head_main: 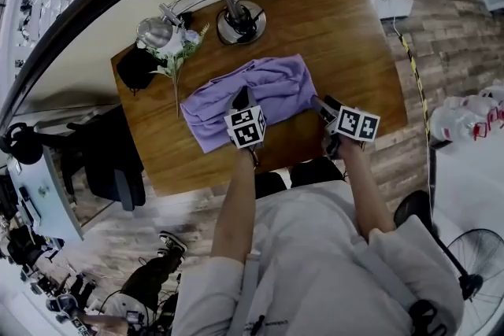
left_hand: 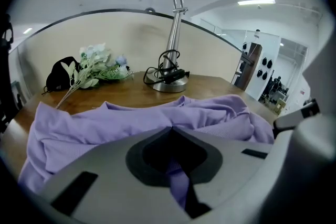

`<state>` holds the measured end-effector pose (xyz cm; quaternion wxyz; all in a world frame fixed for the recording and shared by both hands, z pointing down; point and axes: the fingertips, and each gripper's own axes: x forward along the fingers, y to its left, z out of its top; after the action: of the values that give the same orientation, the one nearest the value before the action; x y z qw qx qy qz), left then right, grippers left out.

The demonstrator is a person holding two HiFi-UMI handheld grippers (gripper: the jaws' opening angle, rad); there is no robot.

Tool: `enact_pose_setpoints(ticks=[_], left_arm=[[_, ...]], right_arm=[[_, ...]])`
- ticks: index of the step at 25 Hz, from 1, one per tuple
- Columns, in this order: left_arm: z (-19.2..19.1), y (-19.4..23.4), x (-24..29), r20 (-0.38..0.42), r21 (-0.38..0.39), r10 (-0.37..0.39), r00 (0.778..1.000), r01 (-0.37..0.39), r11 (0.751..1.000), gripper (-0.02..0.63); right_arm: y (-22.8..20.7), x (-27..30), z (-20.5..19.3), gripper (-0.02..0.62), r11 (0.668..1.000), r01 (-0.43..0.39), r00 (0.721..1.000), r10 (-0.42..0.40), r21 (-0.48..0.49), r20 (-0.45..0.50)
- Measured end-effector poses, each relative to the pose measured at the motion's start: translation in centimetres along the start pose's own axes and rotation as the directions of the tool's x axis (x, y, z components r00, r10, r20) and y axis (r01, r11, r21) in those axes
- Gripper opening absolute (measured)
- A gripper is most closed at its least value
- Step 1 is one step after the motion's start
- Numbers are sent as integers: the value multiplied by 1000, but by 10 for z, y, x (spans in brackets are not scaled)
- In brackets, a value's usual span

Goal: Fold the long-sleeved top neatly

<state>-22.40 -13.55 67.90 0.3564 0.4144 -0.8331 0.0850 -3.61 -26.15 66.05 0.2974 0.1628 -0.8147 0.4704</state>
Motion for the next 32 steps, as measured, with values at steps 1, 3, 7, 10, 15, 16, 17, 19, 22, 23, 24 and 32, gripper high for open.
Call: enact_pose_setpoints(ticks=[1,3,7,10,15,16,17,19,22,23,24,32], left_arm=[[0,0,2,-13,0,4,1000,-4,1000,23],[0,1,4,-24,-2,10,1000,-10,1000,23],[1,2,3,-34,-19,0,999,-1,1000,23],[10,-2,-2,-33,-45,-25,999,23,999,23],[8,-8,-9,-69,-89,-15,998,8,996,23],[3,-4,-8,-87,-107,4,996,-14,994,23],[-1,0,-9,-96,-122,24,995,-35,992,23],[-7,6,-11,-93,-142,53,994,-66,988,23],[-14,9,-8,-102,-185,42,994,-61,981,23],[-15,10,-7,-106,-197,32,994,-53,979,23],[-14,10,-5,-110,-207,21,994,-44,977,23],[12,45,-53,33,-218,-33,999,40,975,23]], right_arm=[[1,-3,-8,261,999,-16,1000,16,47,-3],[8,-4,-25,262,992,-55,998,57,115,-14],[26,11,-49,265,968,-120,991,129,220,-29],[32,26,-47,273,925,-162,986,164,344,23],[28,32,-38,240,876,-191,981,160,443,107],[27,34,-39,221,876,-184,982,148,445,116],[26,35,-40,209,880,-176,983,136,442,121],[24,37,-40,178,885,-171,983,126,432,131],[34,32,-33,66,890,-235,968,177,390,180],[40,29,-29,55,903,-253,962,196,348,190],[47,27,-24,49,920,-260,959,208,295,194],[120,13,-5,38,944,-246,949,280,-220,141]])
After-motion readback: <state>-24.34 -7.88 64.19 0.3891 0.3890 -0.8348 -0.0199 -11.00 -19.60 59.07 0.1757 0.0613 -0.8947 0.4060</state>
